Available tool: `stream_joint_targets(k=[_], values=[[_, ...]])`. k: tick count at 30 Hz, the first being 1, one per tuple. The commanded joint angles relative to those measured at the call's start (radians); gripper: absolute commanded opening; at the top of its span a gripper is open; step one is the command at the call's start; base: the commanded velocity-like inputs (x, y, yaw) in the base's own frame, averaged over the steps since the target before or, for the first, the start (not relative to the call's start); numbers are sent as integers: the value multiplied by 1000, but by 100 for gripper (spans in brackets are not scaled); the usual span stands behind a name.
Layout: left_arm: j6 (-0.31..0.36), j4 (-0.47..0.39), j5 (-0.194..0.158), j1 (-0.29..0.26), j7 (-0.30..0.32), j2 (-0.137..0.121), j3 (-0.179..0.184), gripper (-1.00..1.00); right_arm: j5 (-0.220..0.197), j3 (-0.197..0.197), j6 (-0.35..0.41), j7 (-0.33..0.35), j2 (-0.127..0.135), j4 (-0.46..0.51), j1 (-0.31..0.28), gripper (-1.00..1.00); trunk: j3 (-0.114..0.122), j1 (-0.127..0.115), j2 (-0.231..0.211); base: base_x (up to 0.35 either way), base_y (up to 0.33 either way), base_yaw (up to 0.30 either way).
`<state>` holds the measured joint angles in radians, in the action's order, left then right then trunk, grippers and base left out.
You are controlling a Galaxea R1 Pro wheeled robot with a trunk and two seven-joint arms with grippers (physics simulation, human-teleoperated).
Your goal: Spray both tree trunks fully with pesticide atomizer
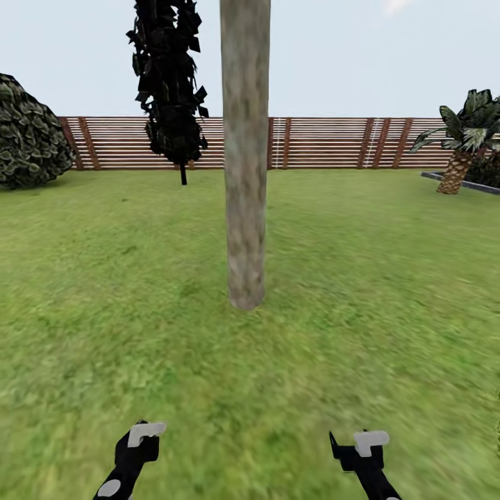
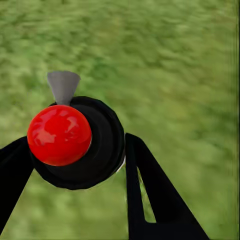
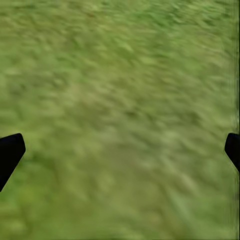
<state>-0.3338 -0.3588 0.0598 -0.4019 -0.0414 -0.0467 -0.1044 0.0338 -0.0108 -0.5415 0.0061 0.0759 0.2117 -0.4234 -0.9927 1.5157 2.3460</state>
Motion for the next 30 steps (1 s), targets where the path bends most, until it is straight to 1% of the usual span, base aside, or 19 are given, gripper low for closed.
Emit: stream_joint_targets(k=[1,4,7,18,21,22,24,27,30], values=[[0,0,0,0,0,0,0,-100,0,0,0,0,0,0,0,100,0,0,0,339,0,-297],[0,0,0,0,0,0,0,-100,0,0,0,0,0,0,0,100,0,0,0,339,0,-277],[0,0,0,0,0,0,0,-100,0,0,0,0,-1,0,1,100,0,0,0,339,0,-105],[-2,-12,-2,0,3,4,3,-100,-1,0,2,-1,-1,-2,0,100,0,0,0,339,0,-4],[-3,-17,-1,0,4,5,3,-100,-3,0,3,-4,-2,-41,0,100,0,0,0,338,0,0],[-3,-18,-1,0,4,5,2,-100,-4,-1,2,-4,-4,-64,0,100,0,0,0,339,0,0],[-4,-20,0,0,4,4,3,-100,-5,0,1,-5,-17,-94,0,100,0,0,0,339,0,0],[-5,-27,3,-1,4,1,4,-100,-5,2,-2,-7,-26,-107,0,100,0,0,0,339,0,0],[-4,-67,6,0,6,-3,2,-100,-6,3,-3,-9,-30,-111,0,100,0,0,0,339,0,0]])
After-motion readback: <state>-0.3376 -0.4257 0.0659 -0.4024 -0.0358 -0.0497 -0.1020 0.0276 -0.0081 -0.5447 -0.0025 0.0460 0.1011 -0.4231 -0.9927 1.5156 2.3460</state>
